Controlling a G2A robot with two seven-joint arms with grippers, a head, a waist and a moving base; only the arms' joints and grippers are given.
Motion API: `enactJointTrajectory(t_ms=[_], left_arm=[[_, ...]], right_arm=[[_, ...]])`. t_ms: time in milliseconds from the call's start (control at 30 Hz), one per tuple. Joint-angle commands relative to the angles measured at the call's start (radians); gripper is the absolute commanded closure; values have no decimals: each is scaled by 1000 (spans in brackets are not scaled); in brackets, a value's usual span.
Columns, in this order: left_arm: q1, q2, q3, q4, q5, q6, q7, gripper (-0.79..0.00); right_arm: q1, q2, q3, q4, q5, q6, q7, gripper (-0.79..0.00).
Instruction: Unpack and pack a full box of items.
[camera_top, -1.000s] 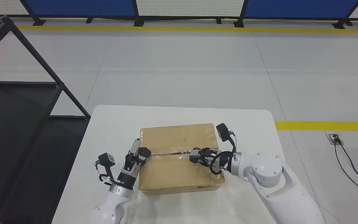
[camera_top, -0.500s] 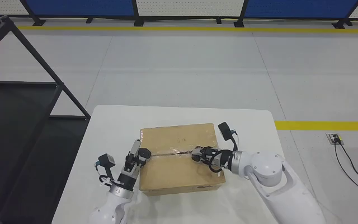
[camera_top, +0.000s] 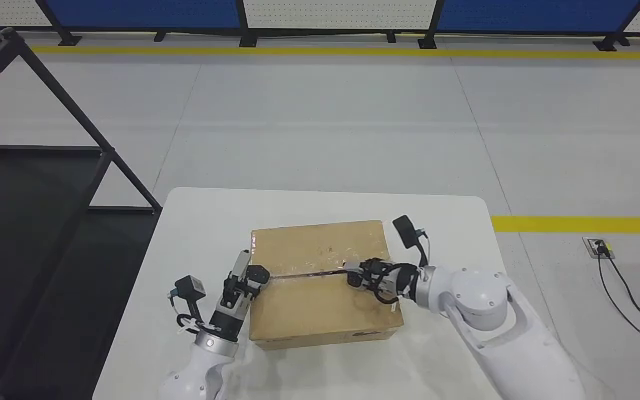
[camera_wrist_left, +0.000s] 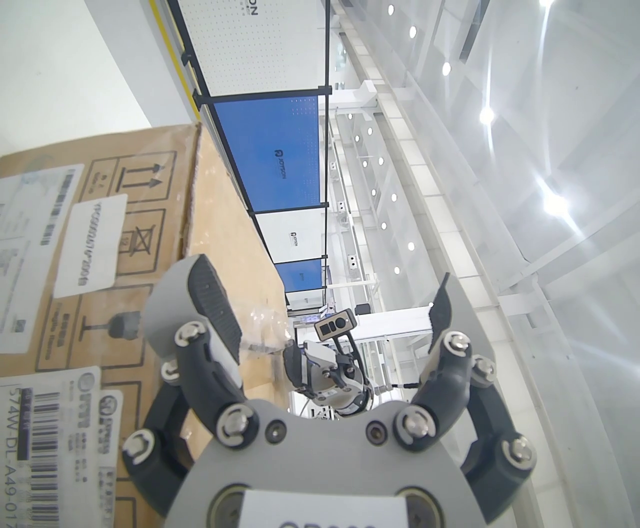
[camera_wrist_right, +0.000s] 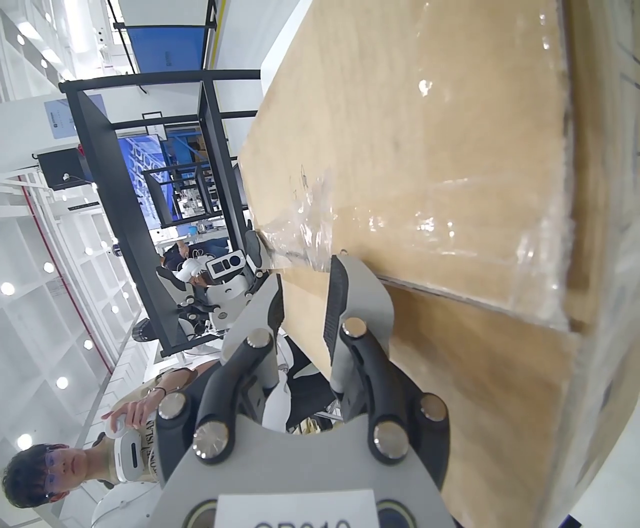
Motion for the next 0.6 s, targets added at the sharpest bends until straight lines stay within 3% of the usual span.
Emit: enactJointTrajectory(t_ms=[0, 233, 433, 500, 567], left_arm=[[0, 0, 0, -1, 0, 1, 0, -785], [-2, -1, 0, -1, 1, 4, -3, -785], [-7, -1, 0, 3, 0, 7, -3, -785], [-9, -1, 1, 4, 0, 7, -3, -785], [-9, -2, 1, 5, -3, 7, -3, -785]], right_arm=[[-1, 1, 1, -2, -1, 2, 0, -234], [-14, 5, 23, -24, 2, -6, -9, -249], [-34, 7, 47, -52, 30, -72, -13, -265], [-26, 5, 41, -49, 36, -93, -22, -240], [-11, 2, 35, -38, 31, -106, -44, -151]])
